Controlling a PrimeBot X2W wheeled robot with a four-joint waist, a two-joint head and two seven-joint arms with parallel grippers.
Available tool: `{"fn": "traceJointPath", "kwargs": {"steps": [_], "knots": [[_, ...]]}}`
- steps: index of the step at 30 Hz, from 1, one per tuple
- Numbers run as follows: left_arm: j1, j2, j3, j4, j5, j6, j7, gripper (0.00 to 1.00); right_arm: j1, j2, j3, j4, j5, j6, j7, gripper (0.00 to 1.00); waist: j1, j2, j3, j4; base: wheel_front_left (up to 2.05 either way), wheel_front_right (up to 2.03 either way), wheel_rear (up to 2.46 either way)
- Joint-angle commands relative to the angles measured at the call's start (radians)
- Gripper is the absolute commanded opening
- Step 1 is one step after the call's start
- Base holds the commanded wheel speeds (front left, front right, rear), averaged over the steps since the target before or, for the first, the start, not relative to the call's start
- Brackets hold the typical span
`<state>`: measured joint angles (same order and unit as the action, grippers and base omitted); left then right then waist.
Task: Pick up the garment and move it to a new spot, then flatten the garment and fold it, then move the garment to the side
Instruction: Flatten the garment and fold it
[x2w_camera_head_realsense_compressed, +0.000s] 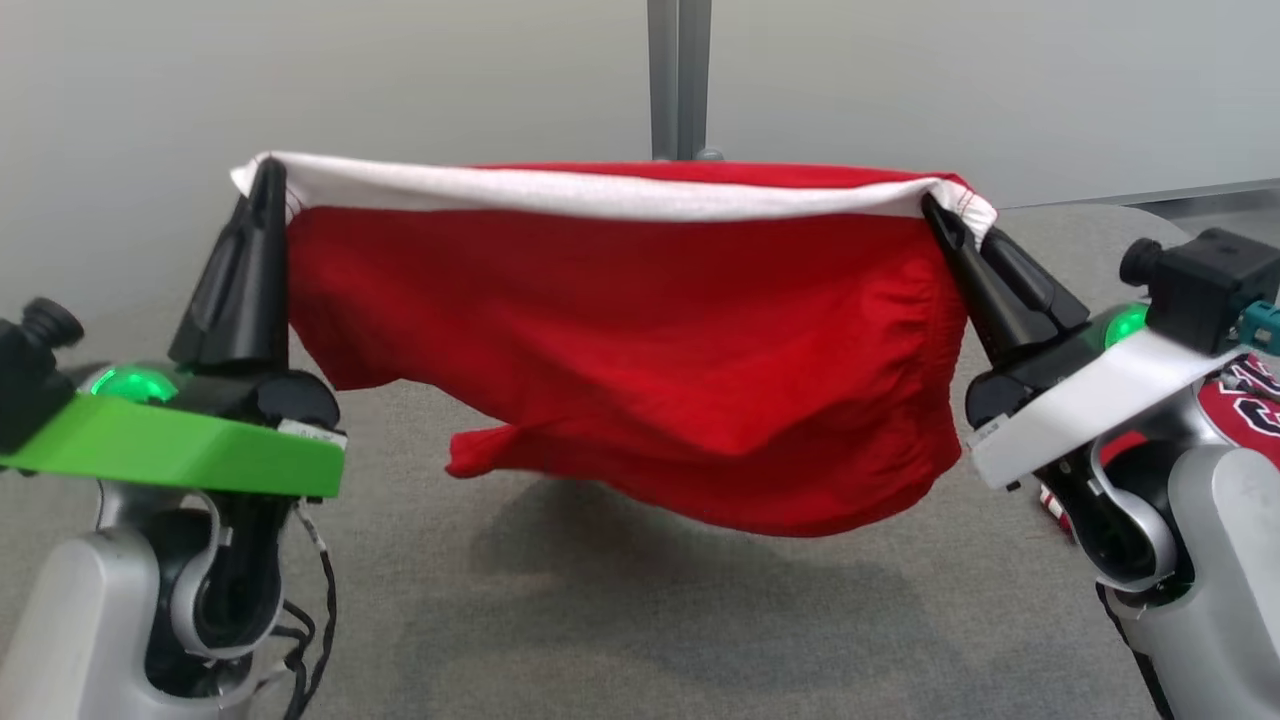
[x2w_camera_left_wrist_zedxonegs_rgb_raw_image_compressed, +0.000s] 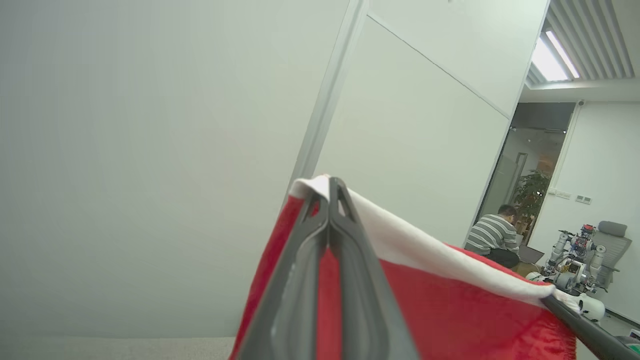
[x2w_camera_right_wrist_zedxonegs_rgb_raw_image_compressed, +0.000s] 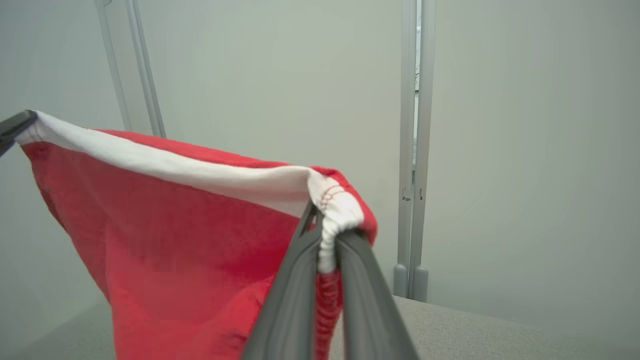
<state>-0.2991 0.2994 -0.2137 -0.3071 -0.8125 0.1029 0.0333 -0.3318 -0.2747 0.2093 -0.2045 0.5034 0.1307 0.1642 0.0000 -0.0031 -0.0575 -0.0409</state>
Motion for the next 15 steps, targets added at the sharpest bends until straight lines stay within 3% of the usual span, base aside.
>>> {"fn": "traceJointPath", "kwargs": {"steps": [1,4,8,15], "knots": [[-0.026,0.012,0.006,-0.010,0.006,0.006,0.011,0.00,-0.019,-0.003,-0.004,-0.008,0.007,0.000,0.008,0.00,0.0000,0.0031,0.002,0.004,0.00,0.00,0.00],[-0.082,0.036,0.003,-0.016,0.019,0.013,0.050,0.00,-0.056,0.006,-0.005,0.006,0.015,0.000,0.030,0.00,0.0000,0.0031,0.013,0.014,0.00,0.00,0.00],[-0.164,0.056,-0.011,0.075,0.024,0.004,0.098,0.00,-0.138,0.025,0.024,0.094,0.026,0.000,0.041,0.00,0.0000,0.0031,0.041,0.028,0.00,0.00,0.00],[-0.397,0.063,-0.036,0.378,0.068,-0.046,0.098,0.00,-0.402,0.071,0.081,0.423,-0.011,0.000,-0.068,0.00,0.0000,0.0031,0.127,0.048,0.00,0.00,0.00]]}}
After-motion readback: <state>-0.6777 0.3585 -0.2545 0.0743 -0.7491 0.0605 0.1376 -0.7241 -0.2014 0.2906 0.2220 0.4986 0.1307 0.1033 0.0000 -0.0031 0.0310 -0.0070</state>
